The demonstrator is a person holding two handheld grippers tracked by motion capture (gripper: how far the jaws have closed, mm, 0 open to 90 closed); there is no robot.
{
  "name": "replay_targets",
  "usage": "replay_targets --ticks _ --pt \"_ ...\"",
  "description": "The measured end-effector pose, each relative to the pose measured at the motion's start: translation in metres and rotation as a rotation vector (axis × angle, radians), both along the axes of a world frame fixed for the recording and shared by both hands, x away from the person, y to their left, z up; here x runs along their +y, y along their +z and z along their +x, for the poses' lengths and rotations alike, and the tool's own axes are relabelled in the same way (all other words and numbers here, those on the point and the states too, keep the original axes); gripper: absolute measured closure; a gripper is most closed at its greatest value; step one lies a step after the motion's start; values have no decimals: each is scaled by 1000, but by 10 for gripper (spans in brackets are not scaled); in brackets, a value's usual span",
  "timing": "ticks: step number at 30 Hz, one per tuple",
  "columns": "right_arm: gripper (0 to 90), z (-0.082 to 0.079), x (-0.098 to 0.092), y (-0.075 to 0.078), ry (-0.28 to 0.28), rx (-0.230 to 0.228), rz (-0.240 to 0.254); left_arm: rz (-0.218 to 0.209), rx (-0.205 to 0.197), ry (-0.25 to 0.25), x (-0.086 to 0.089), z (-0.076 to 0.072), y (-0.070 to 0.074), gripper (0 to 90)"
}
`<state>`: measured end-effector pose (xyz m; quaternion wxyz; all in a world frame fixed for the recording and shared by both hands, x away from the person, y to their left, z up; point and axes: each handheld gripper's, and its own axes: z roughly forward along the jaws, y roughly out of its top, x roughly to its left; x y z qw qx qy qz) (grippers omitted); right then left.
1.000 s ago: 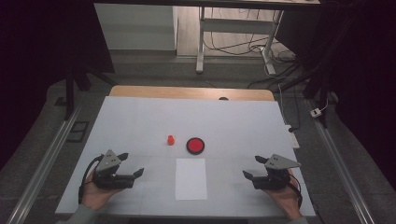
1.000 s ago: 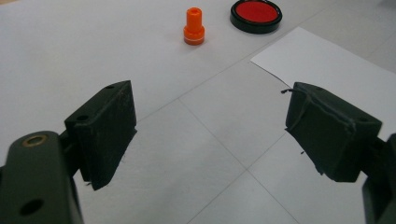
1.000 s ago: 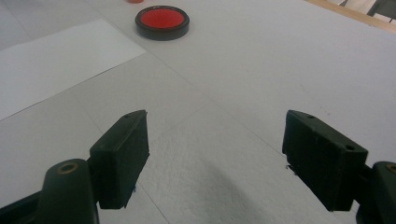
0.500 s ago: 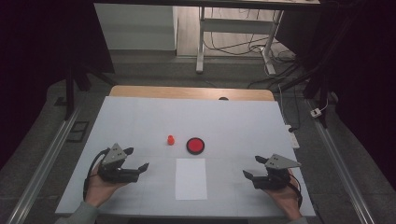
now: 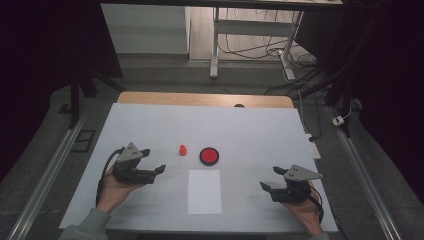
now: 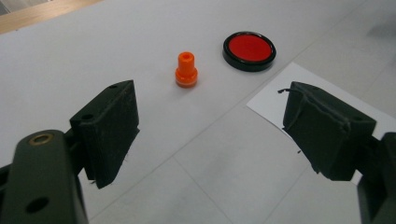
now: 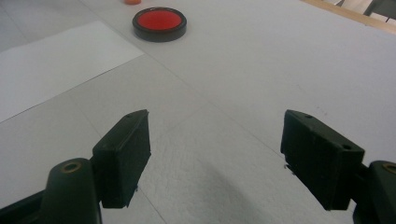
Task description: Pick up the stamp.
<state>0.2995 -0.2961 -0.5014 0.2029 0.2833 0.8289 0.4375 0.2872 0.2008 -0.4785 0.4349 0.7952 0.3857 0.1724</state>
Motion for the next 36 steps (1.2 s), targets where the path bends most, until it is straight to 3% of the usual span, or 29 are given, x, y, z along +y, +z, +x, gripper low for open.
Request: replay_targets --ticks 3,13,25,36 --pt "238 0 0 0 -6 0 -6 23 -1 -4 -4 4 1 193" --pt "242 1 2 -1 -2 3 -5 38 -1 0 -6 15 1 204" --pt "244 1 5 -1 -1 1 -13 52 5 -3 -15 37 3 209" --pt "245 2 8 -3 5 5 -17 67 27 -14 -27 61 -4 218"
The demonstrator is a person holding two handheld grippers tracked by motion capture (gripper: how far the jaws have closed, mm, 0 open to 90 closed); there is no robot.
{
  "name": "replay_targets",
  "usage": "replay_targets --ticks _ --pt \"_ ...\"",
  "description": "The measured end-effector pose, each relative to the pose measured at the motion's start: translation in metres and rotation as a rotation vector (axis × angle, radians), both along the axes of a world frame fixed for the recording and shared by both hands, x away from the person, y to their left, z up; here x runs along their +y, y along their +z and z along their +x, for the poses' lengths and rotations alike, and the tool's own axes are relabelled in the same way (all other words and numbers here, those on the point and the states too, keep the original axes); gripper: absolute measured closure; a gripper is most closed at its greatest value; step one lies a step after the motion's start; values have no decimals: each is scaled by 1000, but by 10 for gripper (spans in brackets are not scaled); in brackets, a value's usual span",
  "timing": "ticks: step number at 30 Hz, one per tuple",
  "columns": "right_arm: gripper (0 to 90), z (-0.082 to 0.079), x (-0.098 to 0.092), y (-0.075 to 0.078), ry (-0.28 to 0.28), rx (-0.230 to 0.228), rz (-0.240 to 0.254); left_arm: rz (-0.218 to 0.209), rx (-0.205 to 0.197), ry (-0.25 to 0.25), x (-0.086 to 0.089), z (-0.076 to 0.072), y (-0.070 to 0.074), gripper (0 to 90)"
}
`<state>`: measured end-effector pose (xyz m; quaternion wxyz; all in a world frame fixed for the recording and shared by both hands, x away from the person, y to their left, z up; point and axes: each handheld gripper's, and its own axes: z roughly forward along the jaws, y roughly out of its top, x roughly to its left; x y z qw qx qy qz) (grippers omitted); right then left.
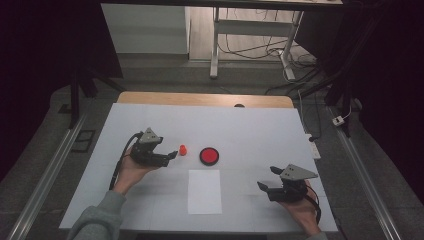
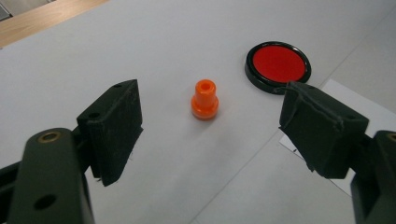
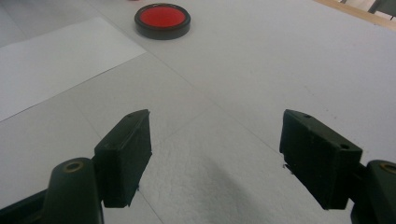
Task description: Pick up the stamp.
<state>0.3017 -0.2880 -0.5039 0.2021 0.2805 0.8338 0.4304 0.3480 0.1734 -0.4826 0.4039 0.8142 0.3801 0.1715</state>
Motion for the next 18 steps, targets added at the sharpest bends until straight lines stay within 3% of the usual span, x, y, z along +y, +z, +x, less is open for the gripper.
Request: replay_targets --ticks 9,18 --pt "247 0 -1 0 -4 0 3 23 4 -26 -16 19 -5 224" --pt "247 0 -1 -1 -6 2 -4 17 21 7 -16 29 -12 216"
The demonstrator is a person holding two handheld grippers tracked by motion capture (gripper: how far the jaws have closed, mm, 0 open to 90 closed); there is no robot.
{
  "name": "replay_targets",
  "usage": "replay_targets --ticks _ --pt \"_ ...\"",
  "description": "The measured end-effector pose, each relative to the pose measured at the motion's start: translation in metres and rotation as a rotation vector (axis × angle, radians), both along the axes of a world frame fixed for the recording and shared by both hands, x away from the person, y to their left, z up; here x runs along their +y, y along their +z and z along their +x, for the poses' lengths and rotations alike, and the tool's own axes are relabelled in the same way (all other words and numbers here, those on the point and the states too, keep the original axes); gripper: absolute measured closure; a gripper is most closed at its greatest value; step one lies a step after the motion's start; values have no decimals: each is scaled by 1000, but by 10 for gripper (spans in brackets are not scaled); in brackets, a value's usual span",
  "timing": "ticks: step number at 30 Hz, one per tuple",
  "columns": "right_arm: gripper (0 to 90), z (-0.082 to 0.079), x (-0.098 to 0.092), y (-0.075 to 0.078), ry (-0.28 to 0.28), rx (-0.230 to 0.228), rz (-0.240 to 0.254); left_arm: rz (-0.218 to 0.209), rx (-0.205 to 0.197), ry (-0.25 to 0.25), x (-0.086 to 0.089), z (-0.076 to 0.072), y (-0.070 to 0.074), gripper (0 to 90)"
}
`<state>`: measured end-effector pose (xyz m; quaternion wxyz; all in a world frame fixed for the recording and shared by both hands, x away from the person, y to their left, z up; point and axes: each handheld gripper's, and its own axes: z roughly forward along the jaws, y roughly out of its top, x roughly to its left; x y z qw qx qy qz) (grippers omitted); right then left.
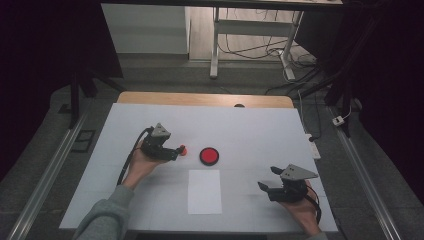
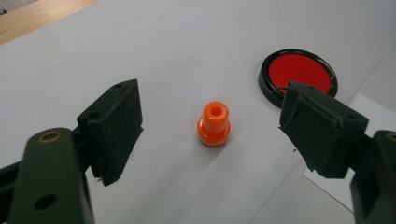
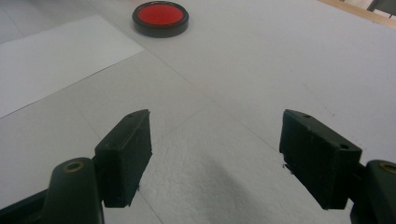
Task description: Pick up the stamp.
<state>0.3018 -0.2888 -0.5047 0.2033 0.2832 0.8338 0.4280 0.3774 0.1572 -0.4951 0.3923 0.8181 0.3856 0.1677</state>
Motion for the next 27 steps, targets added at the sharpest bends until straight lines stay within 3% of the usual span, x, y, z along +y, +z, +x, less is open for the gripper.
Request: replay_targets --ticks 16,27 --pt "248 1 1 -2 5 4 -13 33 41 -12 -9 13 -15 205" --pt "249 1 2 -2 2 6 -18 62 58 -35 -17 19 -25 293"
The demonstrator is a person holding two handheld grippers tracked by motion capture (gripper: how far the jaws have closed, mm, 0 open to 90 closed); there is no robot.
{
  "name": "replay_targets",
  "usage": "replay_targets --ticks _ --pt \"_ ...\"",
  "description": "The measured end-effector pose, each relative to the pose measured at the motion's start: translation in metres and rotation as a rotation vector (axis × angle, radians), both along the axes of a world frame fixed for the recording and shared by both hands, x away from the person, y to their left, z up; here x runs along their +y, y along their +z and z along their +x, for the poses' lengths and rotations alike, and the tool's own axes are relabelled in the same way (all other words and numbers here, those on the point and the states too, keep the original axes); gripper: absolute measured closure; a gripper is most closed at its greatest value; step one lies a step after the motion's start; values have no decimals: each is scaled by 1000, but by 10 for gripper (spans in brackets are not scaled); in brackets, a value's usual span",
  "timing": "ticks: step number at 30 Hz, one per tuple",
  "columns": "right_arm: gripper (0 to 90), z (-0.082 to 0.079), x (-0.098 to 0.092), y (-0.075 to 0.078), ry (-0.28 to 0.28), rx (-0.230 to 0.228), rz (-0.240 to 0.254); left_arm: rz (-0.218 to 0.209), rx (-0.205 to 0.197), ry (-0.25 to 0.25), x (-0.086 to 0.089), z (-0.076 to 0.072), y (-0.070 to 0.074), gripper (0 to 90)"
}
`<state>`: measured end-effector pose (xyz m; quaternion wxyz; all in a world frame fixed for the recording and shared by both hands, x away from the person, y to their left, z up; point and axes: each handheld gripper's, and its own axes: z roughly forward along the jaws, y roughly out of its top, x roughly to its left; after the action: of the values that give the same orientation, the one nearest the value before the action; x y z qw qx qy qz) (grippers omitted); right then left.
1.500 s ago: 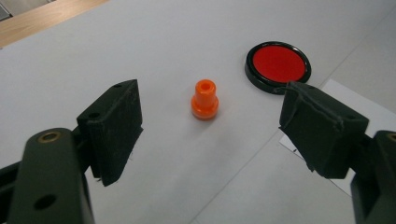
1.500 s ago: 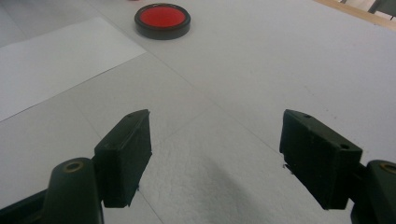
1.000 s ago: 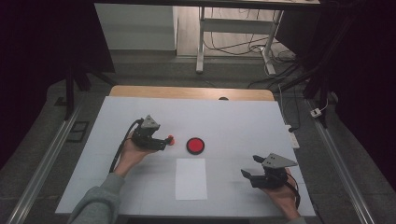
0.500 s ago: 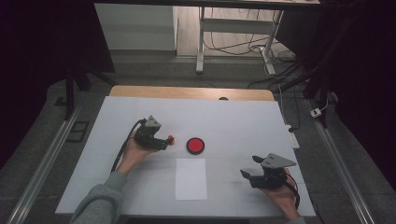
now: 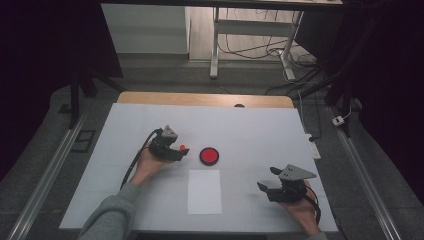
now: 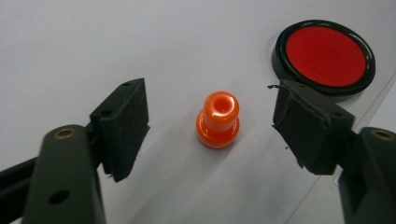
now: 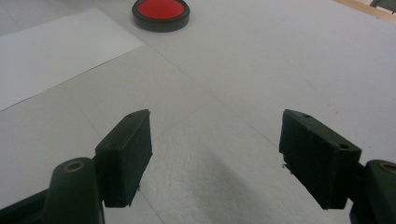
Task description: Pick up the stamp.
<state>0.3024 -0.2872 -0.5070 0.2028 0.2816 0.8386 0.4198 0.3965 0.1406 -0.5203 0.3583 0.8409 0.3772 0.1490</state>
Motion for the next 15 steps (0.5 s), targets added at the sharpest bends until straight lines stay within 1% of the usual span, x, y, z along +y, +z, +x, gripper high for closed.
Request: replay_targets --ticks 9,15 --pt "249 0 0 0 -1 2 -2 22 2 -23 -3 3 -5 407" --pt "249 0 0 -1 2 3 -1 22 1 -34 -4 4 -6 476"
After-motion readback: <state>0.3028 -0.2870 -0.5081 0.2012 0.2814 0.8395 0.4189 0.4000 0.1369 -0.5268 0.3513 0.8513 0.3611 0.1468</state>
